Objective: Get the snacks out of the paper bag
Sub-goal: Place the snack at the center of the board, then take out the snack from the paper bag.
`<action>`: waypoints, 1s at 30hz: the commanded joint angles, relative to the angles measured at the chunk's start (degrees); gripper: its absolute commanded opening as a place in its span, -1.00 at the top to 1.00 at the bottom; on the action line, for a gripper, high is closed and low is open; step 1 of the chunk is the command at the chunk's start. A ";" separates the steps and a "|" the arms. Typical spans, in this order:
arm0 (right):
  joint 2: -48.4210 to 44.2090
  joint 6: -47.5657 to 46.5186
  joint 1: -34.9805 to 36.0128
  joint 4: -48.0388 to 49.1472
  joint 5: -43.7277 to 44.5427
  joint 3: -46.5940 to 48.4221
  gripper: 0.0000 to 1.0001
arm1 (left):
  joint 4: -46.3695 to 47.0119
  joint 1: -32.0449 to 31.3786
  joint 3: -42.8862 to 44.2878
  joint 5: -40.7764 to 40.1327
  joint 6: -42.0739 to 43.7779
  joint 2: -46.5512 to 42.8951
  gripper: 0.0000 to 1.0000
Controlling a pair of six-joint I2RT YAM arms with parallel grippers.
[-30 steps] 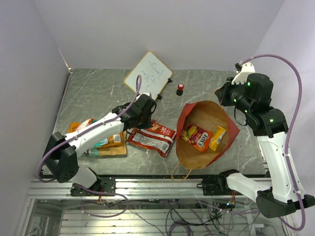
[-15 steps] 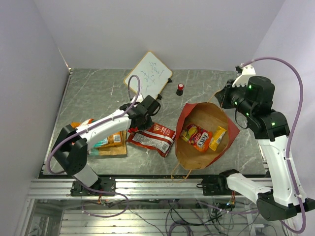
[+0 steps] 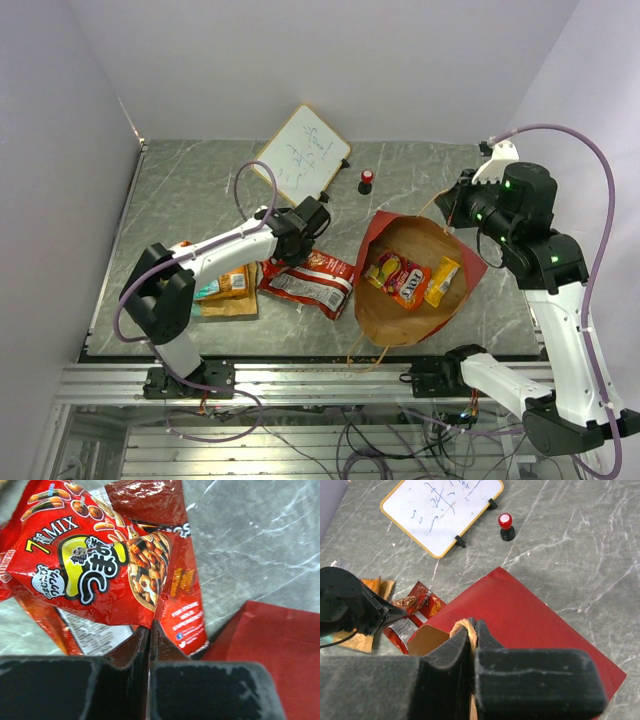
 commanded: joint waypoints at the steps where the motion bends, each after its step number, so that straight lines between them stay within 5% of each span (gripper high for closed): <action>1: -1.43 1.19 0.03 1.16 -0.27 -1.11 1.00 | 4.84 0.58 -1.10 0.77 -8.36 -0.83 0.60; 8: -2.09 2.17 0.03 1.29 -0.28 -2.16 1.00 | 17.10 0.61 -9.01 10.10 -11.66 -11.39 -0.96; 11: -1.95 2.65 -0.02 1.32 -0.66 -2.43 1.00 | 21.69 0.59 -9.19 10.96 -4.23 -17.82 -0.99; 15: -1.66 3.20 0.03 1.94 -1.35 -2.81 1.00 | 16.15 0.74 -7.96 10.41 10.39 -25.01 -0.99; 19: -1.22 3.63 0.03 2.48 -2.05 -2.90 1.00 | 15.10 0.78 -13.20 10.48 15.63 -34.22 -0.99; 22: -0.79 4.07 0.05 2.97 -2.96 -2.75 1.00 | 23.44 0.81 -22.09 12.60 14.40 -42.77 -0.95; 24: -0.46 4.05 0.02 3.65 -3.54 -2.70 1.00 | 37.21 0.73 -28.81 15.56 15.63 -46.89 -0.91; 27: -0.10 3.51 0.00 4.20 -3.35 -2.53 1.00 | 45.47 0.55 -27.37 20.48 22.67 -44.57 -0.89; 30: 0.75 2.68 -0.03 3.97 -3.63 -1.63 1.00 | 40.58 -2.50 -15.41 24.33 38.70 -36.18 -0.82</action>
